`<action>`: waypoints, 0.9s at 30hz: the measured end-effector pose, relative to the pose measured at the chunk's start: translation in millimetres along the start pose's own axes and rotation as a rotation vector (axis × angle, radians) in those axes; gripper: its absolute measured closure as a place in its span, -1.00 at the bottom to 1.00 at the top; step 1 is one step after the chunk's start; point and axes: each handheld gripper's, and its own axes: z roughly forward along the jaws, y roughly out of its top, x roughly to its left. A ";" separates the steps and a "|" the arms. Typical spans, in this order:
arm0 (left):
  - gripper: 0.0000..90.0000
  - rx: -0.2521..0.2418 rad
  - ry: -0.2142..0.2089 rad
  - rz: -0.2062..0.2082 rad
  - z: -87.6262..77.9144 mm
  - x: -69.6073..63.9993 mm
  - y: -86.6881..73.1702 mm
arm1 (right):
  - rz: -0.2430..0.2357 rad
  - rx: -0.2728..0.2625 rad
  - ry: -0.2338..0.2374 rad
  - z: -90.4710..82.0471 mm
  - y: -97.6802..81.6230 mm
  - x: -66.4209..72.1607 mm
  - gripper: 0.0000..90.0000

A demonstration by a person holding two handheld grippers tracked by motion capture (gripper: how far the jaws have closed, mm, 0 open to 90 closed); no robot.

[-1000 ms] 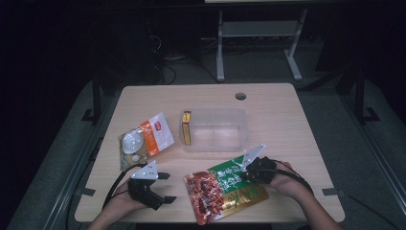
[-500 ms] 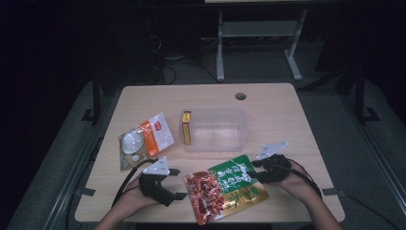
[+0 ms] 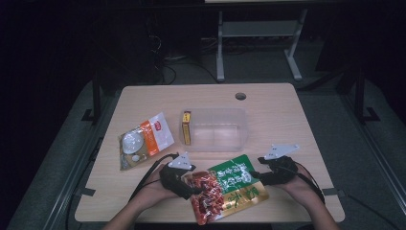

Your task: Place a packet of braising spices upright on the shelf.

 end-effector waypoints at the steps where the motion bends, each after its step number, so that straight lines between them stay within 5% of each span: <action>1: -0.71 0.000 0.000 0.000 0.0 0.0 0.0 | -0.004 0.002 0.000 0.9 -0.3 -0.4 -0.18; 8: -0.71 0.040 0.004 0.022 27.1 0.9 8.7 | 0.003 -0.009 -0.003 1.5 -4.7 -5.0 -0.28; 17: -0.70 0.029 0.007 0.029 30.7 1.3 5.4 | 0.001 -0.003 -0.003 2.3 -6.9 -7.2 -0.29; 27: -0.27 0.036 0.010 0.071 28.2 -2.5 6.6 | 0.000 -0.005 -0.009 2.8 -6.6 -7.4 -0.29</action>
